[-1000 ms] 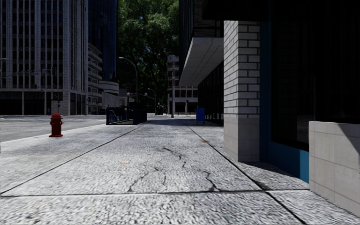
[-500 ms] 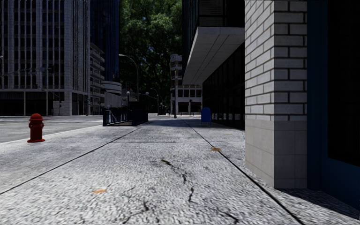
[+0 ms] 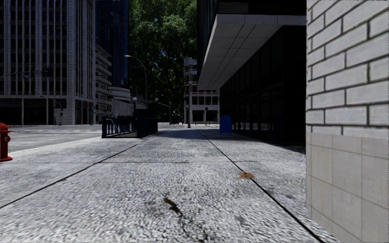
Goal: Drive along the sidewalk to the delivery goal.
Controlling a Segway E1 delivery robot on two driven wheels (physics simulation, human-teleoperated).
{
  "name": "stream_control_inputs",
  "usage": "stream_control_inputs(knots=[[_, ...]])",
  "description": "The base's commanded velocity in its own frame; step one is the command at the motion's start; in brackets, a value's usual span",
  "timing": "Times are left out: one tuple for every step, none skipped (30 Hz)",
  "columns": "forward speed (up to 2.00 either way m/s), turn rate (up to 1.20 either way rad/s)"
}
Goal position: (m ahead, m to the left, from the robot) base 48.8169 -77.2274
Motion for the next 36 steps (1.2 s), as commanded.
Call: stream_control_inputs(knots=[[2.00, 0.00], [2.00, 0.00], [2.00, 0.00], [2.00, 0.00], [2.00, 0.00], [2.00, 0.00], [2.00, 0.00], [2.00, 0.00], [2.00, 0.00], [2.00, 0.00], [2.00, 0.00], [2.00, 0.00], [2.00, 0.00], [2.00, 0.00], [2.00, 0.00], [2.00, 0.00], [2.00, 0.00], [2.00, 0.00], [2.00, 0.00], [2.00, 0.00], [2.00, 0.00], [2.00, 0.00], [2.00, 0.00], [2.00, 0.00], [2.00, 0.00], [2.00, 0.00], [2.00, 0.00], [2.00, 0.00], [2.00, 0.00], [2.00, 0.00], [2.00, 0.00], [2.00, 0.00], [2.00, 0.00], [2.00, 0.00], [2.00, 0.00], [2.00, 0.00]])
